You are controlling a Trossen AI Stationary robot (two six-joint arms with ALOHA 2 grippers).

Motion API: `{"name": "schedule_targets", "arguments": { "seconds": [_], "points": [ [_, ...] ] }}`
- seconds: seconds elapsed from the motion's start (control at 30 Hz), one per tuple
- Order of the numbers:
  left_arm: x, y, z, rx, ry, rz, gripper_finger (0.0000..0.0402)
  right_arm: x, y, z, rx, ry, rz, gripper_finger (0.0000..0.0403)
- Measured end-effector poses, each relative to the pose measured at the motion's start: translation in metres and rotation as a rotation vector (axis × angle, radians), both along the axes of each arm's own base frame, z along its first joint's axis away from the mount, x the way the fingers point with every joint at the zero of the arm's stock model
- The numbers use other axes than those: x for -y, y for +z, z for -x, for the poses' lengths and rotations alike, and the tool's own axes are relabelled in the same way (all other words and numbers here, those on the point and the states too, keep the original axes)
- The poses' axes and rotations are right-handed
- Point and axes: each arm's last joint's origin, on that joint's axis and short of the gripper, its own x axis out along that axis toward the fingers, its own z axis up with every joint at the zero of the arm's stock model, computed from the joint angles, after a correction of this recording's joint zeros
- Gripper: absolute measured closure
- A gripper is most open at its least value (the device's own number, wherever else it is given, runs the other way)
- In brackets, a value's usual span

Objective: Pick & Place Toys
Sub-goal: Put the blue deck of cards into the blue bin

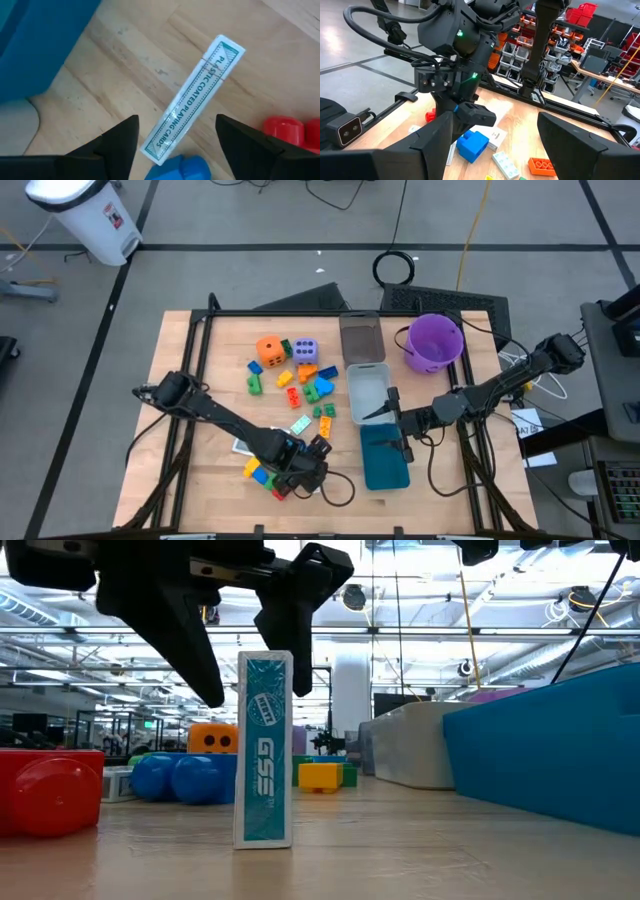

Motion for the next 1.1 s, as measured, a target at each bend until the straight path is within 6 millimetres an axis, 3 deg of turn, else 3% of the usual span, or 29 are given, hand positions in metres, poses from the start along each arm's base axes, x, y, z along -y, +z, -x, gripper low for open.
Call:
{"name": "schedule_targets", "arguments": {
  "seconds": [0.27, 0.43, 0.7, 0.93, 1.1],
  "points": [
    [-0.012, -0.001, -0.006, -0.021, 0.009, 0.041, 0.0229, 0.000, 0.000, 0.000, 0.001, 0.000, 0.001, 0.0138],
    [-0.010, -0.001, -0.005, -0.035, -0.003, 0.073, 0.0258, 0.000, 0.000, 0.000, 0.001, 0.000, 0.001, 0.0138],
    [-0.006, 0.000, -0.005, -0.024, -0.021, 0.104, 0.0265, 0.000, 0.000, 0.000, 0.001, 0.000, 0.001, 0.0138],
    [-0.009, -0.016, -0.001, -0.062, 0.001, 0.108, 0.0266, 0.000, 0.000, 0.000, 0.000, 0.000, 0.002, 0.0138],
    [-0.012, -0.016, -0.004, -0.042, 0.064, 0.114, 0.0266, 0.000, 0.000, 0.000, -0.002, 0.000, 0.002, 0.0138]
  ]
}}
